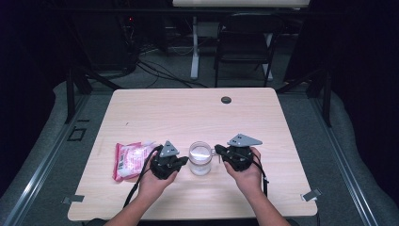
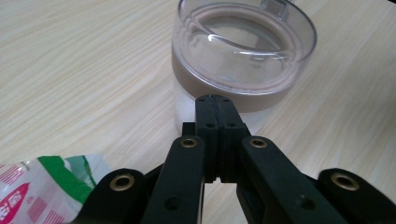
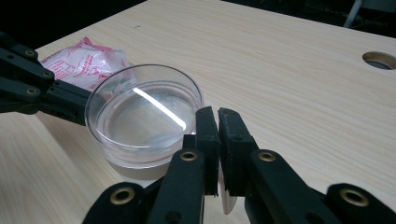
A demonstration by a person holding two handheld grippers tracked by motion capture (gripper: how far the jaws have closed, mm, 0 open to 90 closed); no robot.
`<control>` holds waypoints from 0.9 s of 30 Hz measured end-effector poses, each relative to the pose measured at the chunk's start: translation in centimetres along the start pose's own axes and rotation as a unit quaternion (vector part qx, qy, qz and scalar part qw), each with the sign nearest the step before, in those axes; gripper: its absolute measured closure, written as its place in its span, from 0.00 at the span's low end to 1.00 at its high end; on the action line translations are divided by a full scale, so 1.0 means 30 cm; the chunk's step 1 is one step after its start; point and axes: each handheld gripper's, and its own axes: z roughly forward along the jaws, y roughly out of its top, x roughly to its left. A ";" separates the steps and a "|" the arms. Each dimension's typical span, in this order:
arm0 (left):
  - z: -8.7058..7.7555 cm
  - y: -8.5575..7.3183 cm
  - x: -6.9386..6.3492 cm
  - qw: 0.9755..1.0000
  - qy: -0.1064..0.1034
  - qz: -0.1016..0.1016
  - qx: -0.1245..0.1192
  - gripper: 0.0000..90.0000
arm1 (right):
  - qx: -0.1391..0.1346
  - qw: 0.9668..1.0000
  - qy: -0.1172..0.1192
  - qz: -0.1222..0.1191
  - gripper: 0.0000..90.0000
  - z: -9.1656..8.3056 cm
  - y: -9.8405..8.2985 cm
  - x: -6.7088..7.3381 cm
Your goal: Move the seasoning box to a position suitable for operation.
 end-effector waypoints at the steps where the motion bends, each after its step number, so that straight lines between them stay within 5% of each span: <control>1: 0.000 0.001 -0.002 1.000 0.005 0.003 0.000 1.00 | -0.001 1.000 0.000 0.001 0.97 0.000 -0.001 -0.001; 12: -0.020 0.030 -0.003 1.000 -0.018 -0.003 -0.022 0.99 | -0.002 1.000 -0.001 0.009 0.94 -0.006 -0.010 0.001; 21: -0.027 0.060 -0.007 0.999 -0.020 0.002 -0.038 0.94 | 0.000 0.999 0.006 -0.050 0.63 -0.045 -0.026 0.061; 27: -0.027 0.074 -0.020 0.998 -0.017 0.007 -0.053 0.86 | 0.004 0.997 0.001 -0.083 0.54 -0.053 -0.041 0.095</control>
